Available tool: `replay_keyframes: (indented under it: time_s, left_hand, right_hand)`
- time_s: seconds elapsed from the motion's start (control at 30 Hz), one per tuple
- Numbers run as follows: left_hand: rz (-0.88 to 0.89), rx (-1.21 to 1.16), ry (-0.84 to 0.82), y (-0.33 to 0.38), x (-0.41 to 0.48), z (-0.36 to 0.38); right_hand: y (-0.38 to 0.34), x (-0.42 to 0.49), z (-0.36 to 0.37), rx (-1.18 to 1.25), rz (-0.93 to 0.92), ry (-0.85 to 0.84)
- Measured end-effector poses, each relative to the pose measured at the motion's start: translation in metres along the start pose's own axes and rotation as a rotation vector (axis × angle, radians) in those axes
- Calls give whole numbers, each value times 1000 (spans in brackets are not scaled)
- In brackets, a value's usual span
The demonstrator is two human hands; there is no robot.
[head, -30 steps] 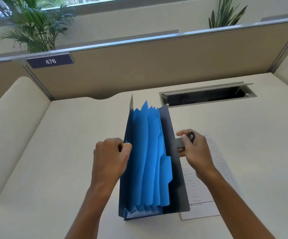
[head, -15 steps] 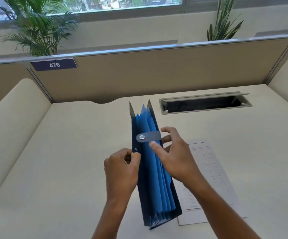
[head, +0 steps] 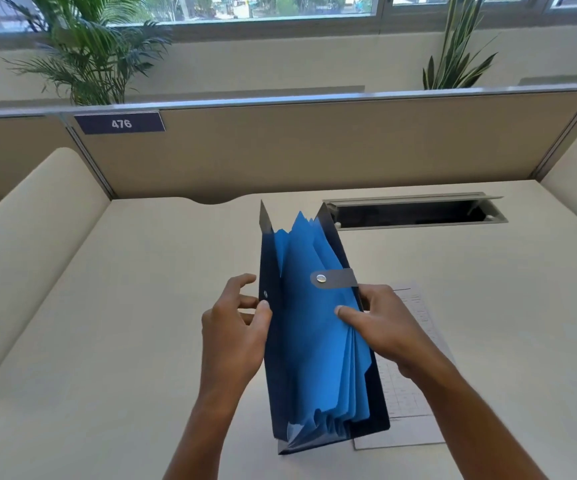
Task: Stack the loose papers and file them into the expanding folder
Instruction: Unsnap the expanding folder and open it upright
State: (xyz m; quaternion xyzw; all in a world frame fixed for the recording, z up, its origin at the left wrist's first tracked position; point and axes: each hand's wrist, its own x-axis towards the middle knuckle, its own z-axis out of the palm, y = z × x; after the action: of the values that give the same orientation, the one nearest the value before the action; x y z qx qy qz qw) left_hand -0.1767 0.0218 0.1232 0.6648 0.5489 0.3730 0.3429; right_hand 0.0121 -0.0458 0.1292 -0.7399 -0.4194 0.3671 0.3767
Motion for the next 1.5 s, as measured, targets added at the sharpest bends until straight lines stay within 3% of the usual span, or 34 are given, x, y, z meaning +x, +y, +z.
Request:
replay_keyframes:
  time_s: [0.47, 0.73, 0.87, 1.07, 1.5]
  left_hand:
    - [74, 103, -79, -7, 2, 3]
    - [84, 60, -38, -5, 1, 6]
    - [102, 164, -25, -2, 0, 8]
    - [66, 361, -139, 13, 6, 13]
    - [145, 199, -239, -2, 17, -7]
  right_hand:
    - [1, 5, 0, 19, -50, -4]
    - [-1, 5, 4, 16, -57, 5]
    - [-10, 5, 9, -31, -116, -17]
    - [-23, 6, 15, -150, -197, -24]
    - [27, 24, -23, 24, -31, -6]
